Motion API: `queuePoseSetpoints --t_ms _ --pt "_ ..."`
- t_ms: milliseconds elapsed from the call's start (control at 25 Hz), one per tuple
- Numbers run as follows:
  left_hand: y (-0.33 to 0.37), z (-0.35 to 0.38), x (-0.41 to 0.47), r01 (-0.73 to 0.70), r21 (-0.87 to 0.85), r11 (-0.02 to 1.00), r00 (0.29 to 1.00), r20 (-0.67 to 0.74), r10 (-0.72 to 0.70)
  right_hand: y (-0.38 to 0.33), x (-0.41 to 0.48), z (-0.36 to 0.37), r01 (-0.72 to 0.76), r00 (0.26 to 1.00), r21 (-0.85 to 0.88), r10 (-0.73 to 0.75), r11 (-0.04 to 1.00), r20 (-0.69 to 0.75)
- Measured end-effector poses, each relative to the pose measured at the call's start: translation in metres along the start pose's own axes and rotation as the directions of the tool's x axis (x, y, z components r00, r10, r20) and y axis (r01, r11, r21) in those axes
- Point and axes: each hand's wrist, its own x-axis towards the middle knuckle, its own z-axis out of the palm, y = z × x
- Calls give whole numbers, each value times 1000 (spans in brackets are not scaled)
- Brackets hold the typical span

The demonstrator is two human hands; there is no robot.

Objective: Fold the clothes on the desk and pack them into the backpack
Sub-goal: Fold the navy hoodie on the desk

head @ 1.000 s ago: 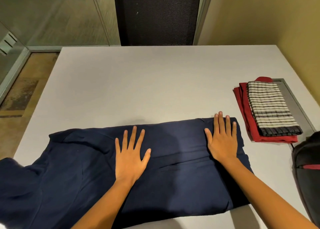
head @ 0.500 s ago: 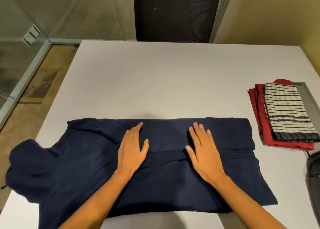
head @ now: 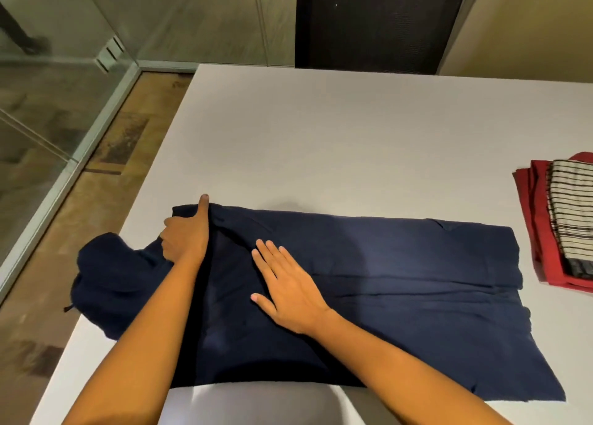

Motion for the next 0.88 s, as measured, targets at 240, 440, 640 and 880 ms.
queuePoseSetpoints --t_ms 240,440,640,880 --pt "15 4 49 -63 -215 975 994 75 81 -18 -2 20 27 999 -182 -20 983 42" --pt "12 17 53 -116 -209 971 992 27 125 1 -22 5 130 989 193 -140 972 38" --pt "7 36 14 -486 108 867 851 -166 497 3 -4 -28 -102 994 690 103 717 40" --pt "-45 68 -14 -778 355 518 623 333 708 41 0 -6 -2 999 3 2 1000 41"
